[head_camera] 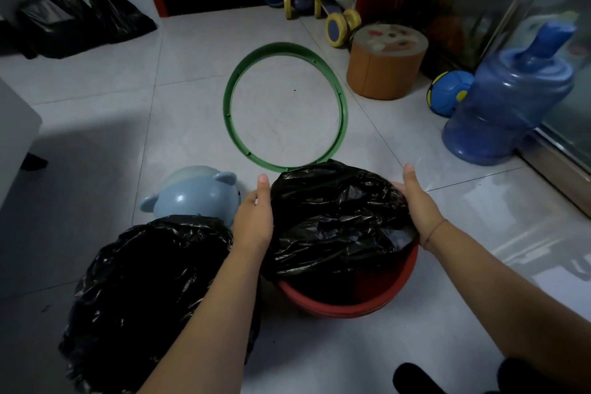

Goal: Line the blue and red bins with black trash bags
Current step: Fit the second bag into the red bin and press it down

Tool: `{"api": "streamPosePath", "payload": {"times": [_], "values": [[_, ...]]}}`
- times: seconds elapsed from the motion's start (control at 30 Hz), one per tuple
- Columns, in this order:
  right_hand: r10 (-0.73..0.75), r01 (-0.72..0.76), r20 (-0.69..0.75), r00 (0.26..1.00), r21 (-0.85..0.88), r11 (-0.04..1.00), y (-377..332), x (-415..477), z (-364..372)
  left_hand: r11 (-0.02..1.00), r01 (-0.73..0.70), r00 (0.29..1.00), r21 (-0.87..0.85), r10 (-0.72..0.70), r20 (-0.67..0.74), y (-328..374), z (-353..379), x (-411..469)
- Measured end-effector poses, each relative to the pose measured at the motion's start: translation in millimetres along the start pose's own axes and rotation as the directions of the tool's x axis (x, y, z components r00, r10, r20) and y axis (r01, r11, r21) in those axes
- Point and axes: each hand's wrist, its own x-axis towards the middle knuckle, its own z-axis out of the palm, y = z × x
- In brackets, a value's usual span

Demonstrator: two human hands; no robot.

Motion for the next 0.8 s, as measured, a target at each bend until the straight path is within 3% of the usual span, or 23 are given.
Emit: {"api": "streamPosePath", "payload": {"times": [0.07,0.13,0.23,0.33,0.43,0.6,0.73,0.8], "values": [[0.007,-0.007,-0.003,1.0,0.001,1.0,2.3,0.9,-2.0,1.0,0.024,1.0,-0.006,-0.024,-0.01,3.8,0.6,0.9],[-0.03,0.026,-0.028,0.999,-0.115,0.993,-1.0,0.7,-4.4,1.0,0.012,1.0,-0.001,-0.012,-0.014,6.9,2.8,-2.4],[-0.201,0.172,-0.057,0.978,-0.321,0.931,-7.2,-3.9,-9.8,0.998,-0.062,0.998,0.019,0.062,-0.009,6.1,8.3,-17.4],[-0.283,0.233,-0.086,0.955,-0.371,0.899,-2.7,-11.0,-18.8,0.998,-0.055,0.995,0.009,0.056,-0.079,1.0,11.0,-38.0],[-0.256,0.202,-0.096,0.962,-0.383,0.901,5.6,-22.6,-24.7,0.999,0.005,0.985,-0.046,-0.013,-0.169,-5.3,12.3,-62.4],[-0.21,0.154,-0.16,0.965,-0.306,0.94,20.6,-40.1,-22.9,0.991,0.013,0.947,-0.135,-0.056,-0.317,-17.2,34.0,-115.1],[-0.119,0.13,-0.164,0.979,0.059,0.99,27.3,-48.0,-16.1,0.966,-0.066,0.92,-0.248,-0.037,-0.39,-21.6,37.5,-116.2],[-0.154,0.163,-0.129,0.98,0.059,0.985,31.9,-46.9,-13.4,0.969,-0.076,0.936,-0.234,-0.011,-0.351,-19.6,35.1,-103.8]]}}
